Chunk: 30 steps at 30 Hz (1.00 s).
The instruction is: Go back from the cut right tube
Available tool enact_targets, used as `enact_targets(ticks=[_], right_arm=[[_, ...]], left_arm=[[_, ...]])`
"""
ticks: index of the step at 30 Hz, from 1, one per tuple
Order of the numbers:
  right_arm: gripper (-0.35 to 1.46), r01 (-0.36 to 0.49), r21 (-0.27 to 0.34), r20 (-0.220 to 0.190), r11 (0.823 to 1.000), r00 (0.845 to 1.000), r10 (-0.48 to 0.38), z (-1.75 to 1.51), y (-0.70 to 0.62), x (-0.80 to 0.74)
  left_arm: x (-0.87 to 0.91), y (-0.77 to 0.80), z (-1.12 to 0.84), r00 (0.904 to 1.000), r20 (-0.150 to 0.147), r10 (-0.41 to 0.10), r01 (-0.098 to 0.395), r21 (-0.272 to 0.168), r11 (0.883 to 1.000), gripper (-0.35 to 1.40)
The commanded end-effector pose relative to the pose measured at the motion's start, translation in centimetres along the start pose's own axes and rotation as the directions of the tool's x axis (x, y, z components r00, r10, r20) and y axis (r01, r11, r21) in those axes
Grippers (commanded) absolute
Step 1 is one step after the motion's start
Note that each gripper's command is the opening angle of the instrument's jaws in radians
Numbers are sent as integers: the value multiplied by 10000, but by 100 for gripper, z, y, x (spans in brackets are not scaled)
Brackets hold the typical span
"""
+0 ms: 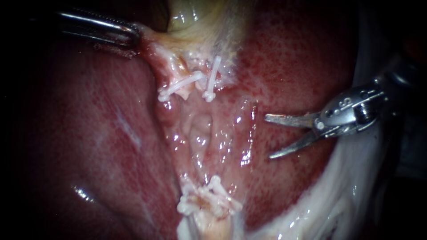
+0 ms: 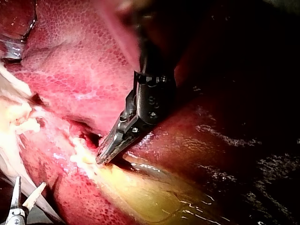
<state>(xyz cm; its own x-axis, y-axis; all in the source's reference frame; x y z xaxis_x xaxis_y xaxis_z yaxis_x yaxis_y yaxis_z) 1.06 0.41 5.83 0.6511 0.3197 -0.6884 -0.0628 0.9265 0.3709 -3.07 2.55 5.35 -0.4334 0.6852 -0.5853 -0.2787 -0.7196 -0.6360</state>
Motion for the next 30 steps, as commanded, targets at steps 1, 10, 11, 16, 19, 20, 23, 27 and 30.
enact_targets(ticks=[1,10,11,16,19,20,23,27,30], right_arm=[[144,-26,-97,44,9999,10000,27,-1,0,-1],[144,-10,-148,136,9999,9999,12,-2,0,-2],[144,-10,-148,137,9999,9999,12,-2,0,-2],[144,167,-149,149,9997,9998,-165,-2,-1,-2],[144,166,-151,150,9997,9998,-164,-2,-1,-2],[144,165,-152,150,9997,9998,-163,-2,-1,-2],[144,222,-151,155,9996,9996,-220,-2,-1,-2],[144,276,2,90,9996,9996,-276,0,-1,0],[144,279,520,-113,9983,9996,-274,9,-3,5]], left_arm=[[-1,0,2,10000,1,-2,2,29,10000,-35],[-21,7,30,9999,85,115,-113,-185,9998,-35],[-25,8,36,9999,78,141,-139,-250,9996,-35],[-41,13,57,9991,267,329,-317,-440,9985,-35],[-46,14,62,9990,320,316,-300,-480,9984,-35],[-45,13,62,9990,322,318,-302,-487,9984,-35],[-42,13,60,9990,325,306,-289,-515,9983,-35],[-39,13,55,9990,330,294,-276,-555,9981,-35],[-30,12,44,9992,318,257,-239,-560,9981,-35]])
